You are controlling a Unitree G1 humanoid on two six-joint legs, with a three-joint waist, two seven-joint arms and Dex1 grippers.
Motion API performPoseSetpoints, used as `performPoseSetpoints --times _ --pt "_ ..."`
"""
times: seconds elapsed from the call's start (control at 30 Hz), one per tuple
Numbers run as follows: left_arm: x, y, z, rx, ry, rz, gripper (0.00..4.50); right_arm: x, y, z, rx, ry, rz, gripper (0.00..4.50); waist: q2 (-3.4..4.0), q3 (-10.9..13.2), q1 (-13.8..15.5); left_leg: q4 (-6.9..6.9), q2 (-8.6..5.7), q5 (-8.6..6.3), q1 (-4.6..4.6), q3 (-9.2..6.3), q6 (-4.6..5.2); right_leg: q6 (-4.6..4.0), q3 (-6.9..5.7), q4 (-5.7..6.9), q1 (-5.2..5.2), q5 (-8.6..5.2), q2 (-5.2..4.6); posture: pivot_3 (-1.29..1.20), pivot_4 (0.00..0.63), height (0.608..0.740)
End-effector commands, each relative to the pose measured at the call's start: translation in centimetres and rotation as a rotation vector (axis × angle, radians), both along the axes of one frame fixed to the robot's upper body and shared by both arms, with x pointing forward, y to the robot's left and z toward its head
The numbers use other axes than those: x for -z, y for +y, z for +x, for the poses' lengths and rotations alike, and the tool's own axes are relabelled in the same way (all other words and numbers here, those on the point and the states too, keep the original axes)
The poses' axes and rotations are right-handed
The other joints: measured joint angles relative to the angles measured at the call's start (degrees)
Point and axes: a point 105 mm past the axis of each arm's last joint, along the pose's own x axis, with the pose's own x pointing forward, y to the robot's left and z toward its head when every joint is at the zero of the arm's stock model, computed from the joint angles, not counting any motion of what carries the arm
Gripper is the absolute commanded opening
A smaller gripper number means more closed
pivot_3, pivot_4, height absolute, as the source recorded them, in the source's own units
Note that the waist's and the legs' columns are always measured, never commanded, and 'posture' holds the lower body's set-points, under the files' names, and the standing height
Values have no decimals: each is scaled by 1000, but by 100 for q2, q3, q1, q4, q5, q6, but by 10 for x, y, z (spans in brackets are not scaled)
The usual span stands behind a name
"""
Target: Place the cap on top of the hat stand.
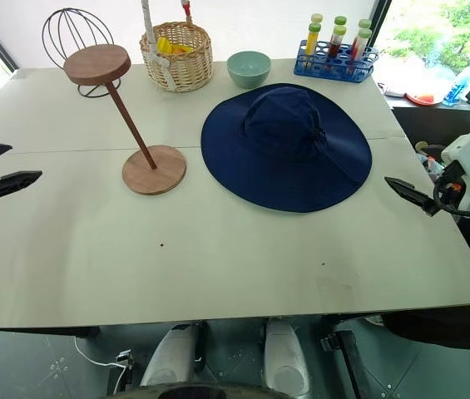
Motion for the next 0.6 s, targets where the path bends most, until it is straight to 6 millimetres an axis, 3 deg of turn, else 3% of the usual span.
performPoseSetpoints --times 0.03,0.47,0.6 --pt "-19 4 -5 -12 -71 27 4451 -14 1 2 -7 -45 -15 4485 0 0 0 0 0 0 0 0 0 0 0 0 0 0 0 0 150 740" --pt "-27 -3 -4 11 -69 -35 4451 -17 1 10 7 -58 -38 4485 0 0 -4 0 0 0 2 3 0 -1 2 2 0 3 1 0 150 740" --pt "-52 -54 -14 241 -54 -72 4451 -30 24 13 -62 -100 -160 4485 -2 1 -2 1 0 0 2 3 0 -1 3 2 0 3 0 0 150 740"
